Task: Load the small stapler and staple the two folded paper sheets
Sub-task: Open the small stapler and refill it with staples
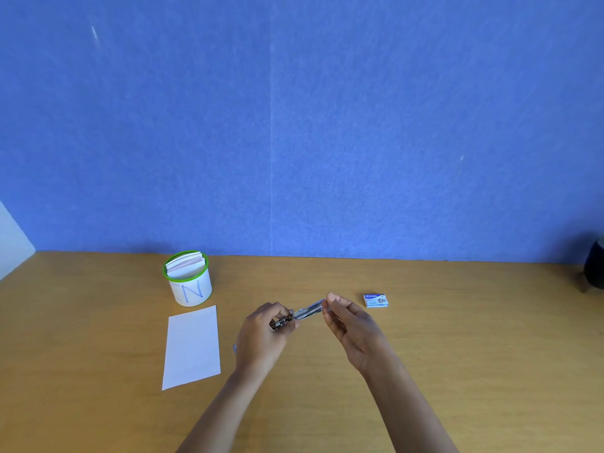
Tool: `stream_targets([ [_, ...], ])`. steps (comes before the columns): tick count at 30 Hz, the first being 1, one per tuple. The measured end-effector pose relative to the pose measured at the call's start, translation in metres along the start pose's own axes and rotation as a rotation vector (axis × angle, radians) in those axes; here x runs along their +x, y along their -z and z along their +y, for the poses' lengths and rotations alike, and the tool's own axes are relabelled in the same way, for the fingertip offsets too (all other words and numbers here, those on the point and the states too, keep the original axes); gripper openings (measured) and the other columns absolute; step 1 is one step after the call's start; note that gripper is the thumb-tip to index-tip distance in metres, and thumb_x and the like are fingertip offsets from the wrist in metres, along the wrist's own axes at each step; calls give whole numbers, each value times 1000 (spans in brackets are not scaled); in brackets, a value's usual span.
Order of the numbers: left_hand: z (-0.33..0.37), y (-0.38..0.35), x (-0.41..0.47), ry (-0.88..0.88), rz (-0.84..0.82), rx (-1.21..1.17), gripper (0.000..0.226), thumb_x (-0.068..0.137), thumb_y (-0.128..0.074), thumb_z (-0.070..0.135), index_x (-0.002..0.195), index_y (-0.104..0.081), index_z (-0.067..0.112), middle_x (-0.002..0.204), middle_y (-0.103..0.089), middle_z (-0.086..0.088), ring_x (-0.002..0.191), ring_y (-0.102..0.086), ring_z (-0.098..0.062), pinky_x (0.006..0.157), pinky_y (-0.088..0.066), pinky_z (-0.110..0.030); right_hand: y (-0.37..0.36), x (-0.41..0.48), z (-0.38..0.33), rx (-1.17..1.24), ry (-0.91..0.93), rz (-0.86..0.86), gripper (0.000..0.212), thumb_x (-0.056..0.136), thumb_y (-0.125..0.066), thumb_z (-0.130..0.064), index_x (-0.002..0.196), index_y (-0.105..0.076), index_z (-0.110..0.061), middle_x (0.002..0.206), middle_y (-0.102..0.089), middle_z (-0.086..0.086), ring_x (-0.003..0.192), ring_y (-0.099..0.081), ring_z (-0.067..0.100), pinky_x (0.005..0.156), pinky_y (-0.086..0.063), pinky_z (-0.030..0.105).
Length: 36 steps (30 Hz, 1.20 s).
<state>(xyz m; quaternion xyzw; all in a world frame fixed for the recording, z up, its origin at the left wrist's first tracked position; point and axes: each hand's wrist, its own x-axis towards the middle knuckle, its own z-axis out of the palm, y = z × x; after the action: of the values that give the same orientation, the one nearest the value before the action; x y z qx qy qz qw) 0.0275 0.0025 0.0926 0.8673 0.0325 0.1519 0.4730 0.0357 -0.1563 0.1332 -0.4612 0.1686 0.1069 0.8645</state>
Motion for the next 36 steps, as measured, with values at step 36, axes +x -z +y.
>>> stream_targets([
  [36,-2,3,3,-73,-39,-37,19,69,-81,22,68,-62,23,79,-68,13,63,-57,-13,61,-51,-37,0,6,-1,-1196,705,-2,17,83,-69,-6,95,-76,-14,91,-75,-5,77,-63,0,68,-39,0],
])
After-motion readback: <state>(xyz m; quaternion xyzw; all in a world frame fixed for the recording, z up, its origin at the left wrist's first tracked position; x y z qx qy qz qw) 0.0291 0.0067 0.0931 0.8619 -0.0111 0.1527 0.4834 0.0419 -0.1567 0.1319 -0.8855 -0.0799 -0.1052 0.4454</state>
